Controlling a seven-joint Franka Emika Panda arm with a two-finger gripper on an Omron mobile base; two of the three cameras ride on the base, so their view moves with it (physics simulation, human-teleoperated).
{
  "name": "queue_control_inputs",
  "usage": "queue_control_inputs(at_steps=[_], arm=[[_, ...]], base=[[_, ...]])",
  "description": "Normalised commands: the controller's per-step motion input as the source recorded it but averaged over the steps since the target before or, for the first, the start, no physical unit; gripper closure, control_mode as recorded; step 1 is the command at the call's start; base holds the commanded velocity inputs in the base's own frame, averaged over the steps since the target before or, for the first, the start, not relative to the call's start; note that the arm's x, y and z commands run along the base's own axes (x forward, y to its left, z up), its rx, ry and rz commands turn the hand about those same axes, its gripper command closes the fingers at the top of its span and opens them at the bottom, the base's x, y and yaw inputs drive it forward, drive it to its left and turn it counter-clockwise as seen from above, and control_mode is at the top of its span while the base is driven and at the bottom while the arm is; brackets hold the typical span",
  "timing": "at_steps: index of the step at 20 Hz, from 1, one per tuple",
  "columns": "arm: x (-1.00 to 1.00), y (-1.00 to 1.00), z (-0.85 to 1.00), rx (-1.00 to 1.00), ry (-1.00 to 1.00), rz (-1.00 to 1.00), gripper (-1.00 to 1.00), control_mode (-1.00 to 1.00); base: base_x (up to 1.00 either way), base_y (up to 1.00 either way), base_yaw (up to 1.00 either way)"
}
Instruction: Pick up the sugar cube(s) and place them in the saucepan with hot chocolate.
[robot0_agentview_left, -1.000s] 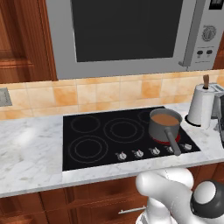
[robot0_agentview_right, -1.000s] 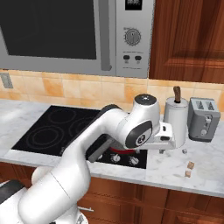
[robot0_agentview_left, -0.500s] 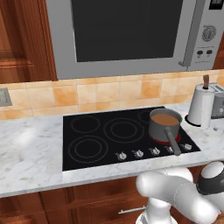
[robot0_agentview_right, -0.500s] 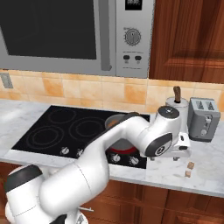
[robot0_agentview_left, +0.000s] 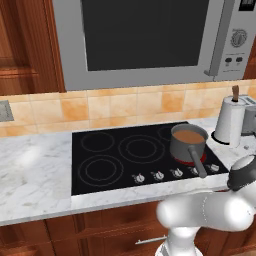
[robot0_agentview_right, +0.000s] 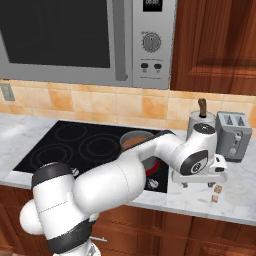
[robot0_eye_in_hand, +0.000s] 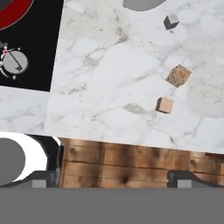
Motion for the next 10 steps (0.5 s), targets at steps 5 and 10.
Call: queue_control_inputs(at_steps=[5,10], arm=[[0.25,-0.29,-0.22,0.03,0.02,0.01,-1.00,-1.00],[0.01,-0.26,-0.08,0.07,0.00,0.00,-1.00,-1.00]], base=[[0.00,0.00,0.00],[0.00,0.00,0.00]])
